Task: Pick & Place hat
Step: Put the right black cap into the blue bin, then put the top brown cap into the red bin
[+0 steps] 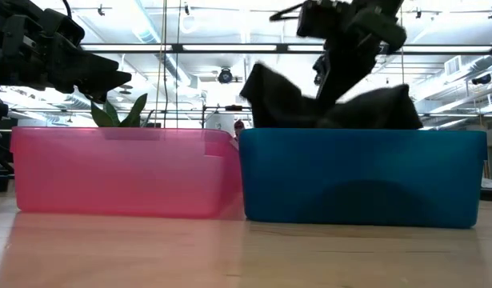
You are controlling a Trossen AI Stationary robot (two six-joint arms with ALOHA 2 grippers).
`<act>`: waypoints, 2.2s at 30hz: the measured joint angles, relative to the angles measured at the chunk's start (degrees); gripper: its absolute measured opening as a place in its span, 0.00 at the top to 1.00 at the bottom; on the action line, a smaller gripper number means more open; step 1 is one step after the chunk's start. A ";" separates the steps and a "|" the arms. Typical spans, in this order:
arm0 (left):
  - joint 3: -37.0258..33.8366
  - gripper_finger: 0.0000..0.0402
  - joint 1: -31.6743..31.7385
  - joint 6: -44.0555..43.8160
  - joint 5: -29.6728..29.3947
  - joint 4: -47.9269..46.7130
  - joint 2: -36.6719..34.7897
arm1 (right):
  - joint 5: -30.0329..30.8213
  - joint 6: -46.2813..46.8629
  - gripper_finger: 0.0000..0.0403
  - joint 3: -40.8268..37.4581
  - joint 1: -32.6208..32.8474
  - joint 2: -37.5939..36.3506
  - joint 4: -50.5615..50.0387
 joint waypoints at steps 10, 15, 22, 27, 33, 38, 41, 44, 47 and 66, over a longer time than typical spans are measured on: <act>0.02 0.51 -0.01 0.02 -0.01 0.00 -0.02 | 0.09 0.17 1.00 0.24 -0.20 8.20 1.57; 0.00 0.51 0.00 0.02 0.00 0.00 0.00 | -0.20 1.30 1.00 0.28 -0.24 8.75 1.74; 0.00 0.51 0.00 0.01 0.00 0.00 -0.02 | -0.46 1.40 1.00 0.20 -0.61 8.79 1.63; 0.02 0.51 -0.01 0.02 -0.02 0.00 -0.01 | -0.64 1.50 1.00 0.15 -0.92 8.82 1.57; 0.02 0.51 0.00 0.02 0.00 0.00 -0.02 | -0.89 1.65 0.99 0.11 -1.14 8.87 1.49; 0.01 0.51 -0.01 0.02 -0.01 0.00 -0.01 | -1.05 2.48 0.98 0.07 -1.16 8.89 1.53; 0.00 0.51 0.00 0.02 0.00 0.00 0.00 | -1.05 2.68 0.98 0.07 -1.16 8.90 1.56; 0.02 0.51 0.00 0.01 -0.01 0.00 -0.01 | -1.05 2.89 0.95 0.07 -1.16 8.91 1.91; 0.01 0.51 0.00 0.02 -0.02 0.00 -0.01 | -0.98 2.91 0.90 0.00 -1.16 8.95 1.96; 0.01 0.51 0.00 0.02 0.00 0.00 -0.02 | -0.88 2.69 0.46 -0.15 -1.24 3.77 2.42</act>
